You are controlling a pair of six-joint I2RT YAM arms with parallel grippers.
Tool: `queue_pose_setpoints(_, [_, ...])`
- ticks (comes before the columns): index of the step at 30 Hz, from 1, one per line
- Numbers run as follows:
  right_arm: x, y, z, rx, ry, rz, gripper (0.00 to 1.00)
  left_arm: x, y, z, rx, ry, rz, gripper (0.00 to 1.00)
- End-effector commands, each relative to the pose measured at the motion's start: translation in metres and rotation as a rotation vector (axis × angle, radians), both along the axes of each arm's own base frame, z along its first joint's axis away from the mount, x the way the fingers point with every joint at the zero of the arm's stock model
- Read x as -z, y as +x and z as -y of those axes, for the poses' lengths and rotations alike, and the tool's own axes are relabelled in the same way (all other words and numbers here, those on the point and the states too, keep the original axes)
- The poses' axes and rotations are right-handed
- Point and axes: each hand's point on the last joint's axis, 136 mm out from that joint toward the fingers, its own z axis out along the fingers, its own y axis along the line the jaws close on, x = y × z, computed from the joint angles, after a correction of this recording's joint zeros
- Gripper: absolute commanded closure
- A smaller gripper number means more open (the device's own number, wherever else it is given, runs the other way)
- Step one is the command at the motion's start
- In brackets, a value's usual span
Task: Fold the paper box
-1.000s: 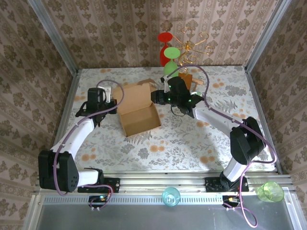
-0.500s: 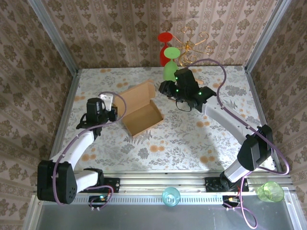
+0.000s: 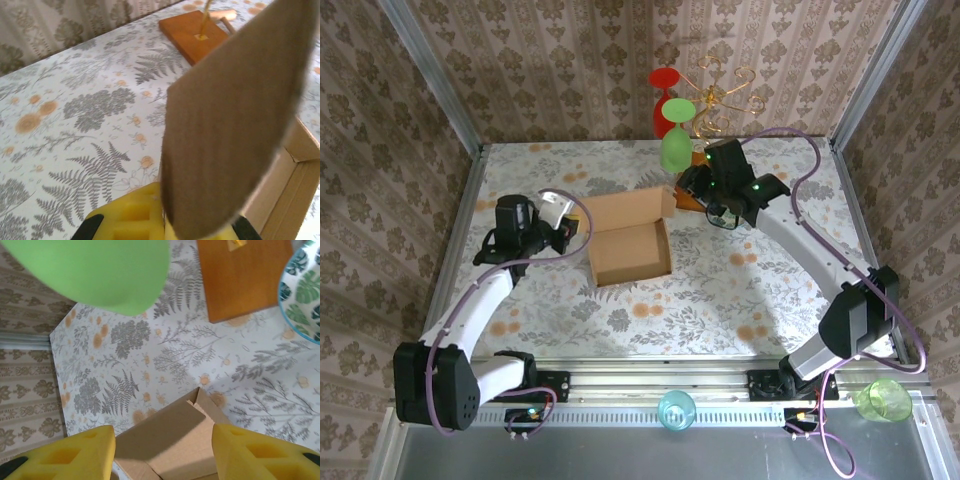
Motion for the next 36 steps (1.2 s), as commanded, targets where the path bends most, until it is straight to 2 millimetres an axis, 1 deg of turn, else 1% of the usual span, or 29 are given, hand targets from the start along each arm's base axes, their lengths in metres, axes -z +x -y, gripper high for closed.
queue_pose_setpoints(1, [0.005,-0.011,0.012,0.060,0.029,-0.047,0.44,-0.003,-0.008,0.023,0.135,0.040,0.007,1.00])
queue_pose_setpoints(7, [0.029,-0.011,0.021,0.111,0.124,-0.128,0.43,0.008,0.006,0.029,0.086,0.045,-0.010,1.00])
queue_pose_setpoints(12, [0.048,-0.010,0.016,0.135,0.245,-0.199,0.43,0.019,0.012,0.036,0.051,0.049,-0.019,1.00])
queue_pose_setpoints(16, [0.062,-0.005,0.013,0.143,0.279,-0.230,0.43,0.027,0.015,0.043,0.041,0.061,-0.018,1.00])
queue_pose_setpoints(19, [0.068,0.001,0.022,0.154,0.262,-0.233,0.46,0.034,0.016,0.044,0.031,0.072,-0.021,1.00])
queue_pose_setpoints(22, [0.067,0.005,0.038,0.182,0.252,-0.218,0.47,0.038,0.017,0.043,0.021,0.082,-0.023,1.00])
queue_pose_setpoints(25, [0.069,0.008,0.046,0.195,0.274,-0.216,0.47,0.041,0.018,0.042,0.013,0.084,-0.022,1.00])
queue_pose_setpoints(27, [0.073,0.012,0.044,0.181,0.296,-0.227,0.48,0.044,0.019,0.043,0.008,0.086,-0.023,1.00])
queue_pose_setpoints(31, [0.085,0.023,0.027,0.135,0.361,-0.267,0.49,0.051,0.019,0.046,0.007,0.087,-0.031,1.00])
queue_pose_setpoints(34, [0.090,0.029,0.017,0.120,0.396,-0.283,0.51,0.056,0.020,0.048,0.002,0.088,-0.036,1.00])
queue_pose_setpoints(36, [0.089,0.030,0.012,0.111,0.405,-0.285,0.52,0.055,0.022,0.048,-0.007,0.081,-0.035,1.00])
